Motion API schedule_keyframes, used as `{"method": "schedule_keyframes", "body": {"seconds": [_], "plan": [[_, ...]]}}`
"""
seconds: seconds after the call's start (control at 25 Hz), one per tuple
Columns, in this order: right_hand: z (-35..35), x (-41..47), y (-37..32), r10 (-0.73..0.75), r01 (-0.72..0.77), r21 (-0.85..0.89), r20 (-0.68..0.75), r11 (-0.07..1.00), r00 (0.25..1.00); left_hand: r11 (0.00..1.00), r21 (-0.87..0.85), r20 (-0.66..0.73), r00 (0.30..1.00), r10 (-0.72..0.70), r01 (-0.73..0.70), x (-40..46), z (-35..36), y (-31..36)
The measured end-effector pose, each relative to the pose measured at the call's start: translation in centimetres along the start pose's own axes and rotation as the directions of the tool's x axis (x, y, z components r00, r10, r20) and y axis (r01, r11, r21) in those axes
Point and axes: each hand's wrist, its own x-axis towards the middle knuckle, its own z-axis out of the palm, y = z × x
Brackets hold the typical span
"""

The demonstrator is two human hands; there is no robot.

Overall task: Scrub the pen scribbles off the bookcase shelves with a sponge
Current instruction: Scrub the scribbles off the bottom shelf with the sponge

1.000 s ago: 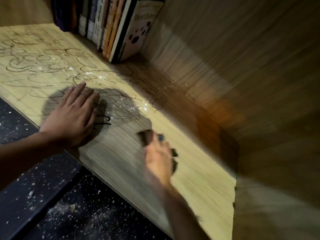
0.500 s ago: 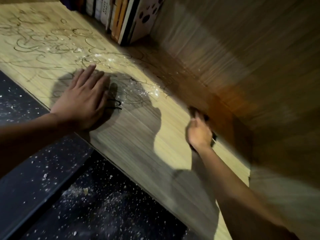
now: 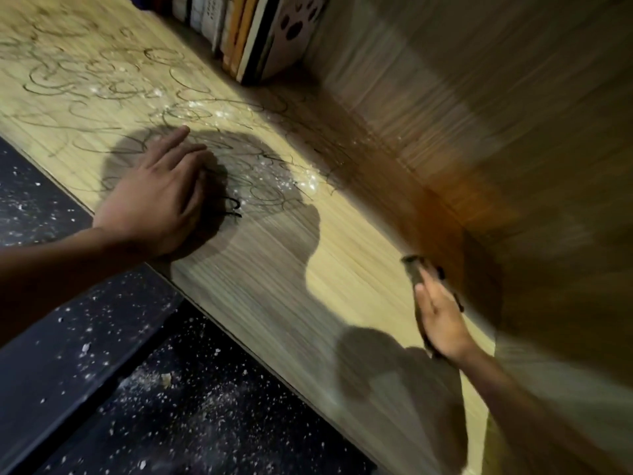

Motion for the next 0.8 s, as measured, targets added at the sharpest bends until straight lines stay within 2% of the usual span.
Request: {"method": "schedule_keyframes", "body": {"seconds": [0.04,0.08,0.12,0.16,0.24,0.32,0.4,0.52,0.56,0.6,0.68,0.72,0.8], "plan": [[0.1,2.4,-0.5,0.161,-0.16,0.016,-0.053,0.987,0.986,1.0,-0.016,0.008,1.0,-0.003,0.003,0.0,-0.1,0.0],[0.8,4.0,-2.4,0.251,-0.254,-0.01,-0.121,0.967,0.961,0.999,-0.037,0.018,1.0,-0.013,0.014,0.0,-0.1,0.0],[1.8,4.7,-5.3,0.248,-0.257,-0.022,-0.185,0.966,0.951,0.997,-0.066,0.03,0.999,-0.025,0.027,0.0,-0.2,0.1],[2.9,4.2,-8.7,0.163,-0.171,-0.026,-0.201,0.985,0.966,0.994,-0.098,0.035,0.999,-0.035,0.038,0.0,-0.2,0.2],[5.3,1.0,-16.6,-0.097,0.099,0.027,-0.061,0.995,0.993,0.985,-0.159,0.003,0.998,-0.064,0.064,0.1,-0.3,0.3],[6.6,-2.8,-23.5,-0.357,0.352,0.083,0.047,0.932,0.933,0.973,-0.205,-0.055,0.991,-0.119,0.105,-0.1,-0.5,0.3],[6.9,-4.9,-26.3,-0.519,0.513,0.089,0.055,0.854,0.853,0.959,-0.244,-0.103,0.98,-0.173,0.143,-0.2,-0.6,0.3],[5.8,-6.6,-22.2,-0.67,0.659,0.116,0.128,0.743,0.732,0.948,-0.263,-0.119,0.969,-0.217,0.18,-0.2,-1.0,0.4],[5.4,-7.8,-19.8,-0.683,0.671,0.123,0.122,0.731,0.721,0.953,-0.23,-0.129,0.965,-0.229,0.196,-0.4,-1.1,0.3],[5.0,-9.2,-17.1,-0.659,0.649,0.117,0.088,0.752,0.747,0.961,-0.175,-0.15,0.959,-0.239,0.212,-0.7,-1.2,0.1],[4.1,-10.6,-11.2,-0.488,0.483,0.111,0.016,0.869,0.873,0.967,-0.045,-0.183,0.95,-0.254,0.25,-1.1,-1.0,0.0],[3.5,-10.5,-8.7,-0.366,0.362,0.069,0.064,0.93,0.928,0.96,-0.003,-0.176,0.945,-0.277,0.281,-1.3,-0.8,0.0],[3.0,-9.3,-5.1,-0.254,0.268,-0.061,0.173,0.962,0.952,0.94,0.042,-0.145,0.933,-0.33,0.339,-1.2,-0.7,0.1]]}}
